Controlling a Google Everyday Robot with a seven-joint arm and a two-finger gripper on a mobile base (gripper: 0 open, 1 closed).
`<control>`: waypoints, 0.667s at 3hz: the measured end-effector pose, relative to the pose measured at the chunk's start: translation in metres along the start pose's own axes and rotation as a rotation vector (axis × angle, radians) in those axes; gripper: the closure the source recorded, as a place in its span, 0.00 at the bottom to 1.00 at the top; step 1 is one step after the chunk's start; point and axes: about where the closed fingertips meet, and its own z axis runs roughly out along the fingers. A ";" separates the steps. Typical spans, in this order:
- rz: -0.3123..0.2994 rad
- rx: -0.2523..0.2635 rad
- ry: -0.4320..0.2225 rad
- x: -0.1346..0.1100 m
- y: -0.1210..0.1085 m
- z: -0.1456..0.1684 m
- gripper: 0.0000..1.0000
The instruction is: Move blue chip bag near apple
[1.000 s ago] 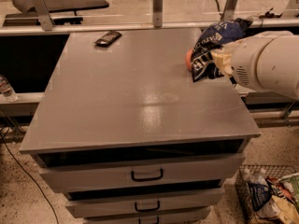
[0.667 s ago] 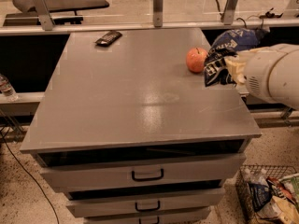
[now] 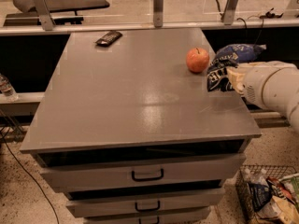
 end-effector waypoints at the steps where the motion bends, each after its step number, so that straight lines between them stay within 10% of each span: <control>1: 0.034 -0.006 0.002 0.013 -0.009 0.025 1.00; 2: 0.068 -0.012 0.001 0.021 -0.015 0.046 1.00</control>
Offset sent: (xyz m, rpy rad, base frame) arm 0.0739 -0.0209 -0.0556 0.1152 0.0312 -0.0293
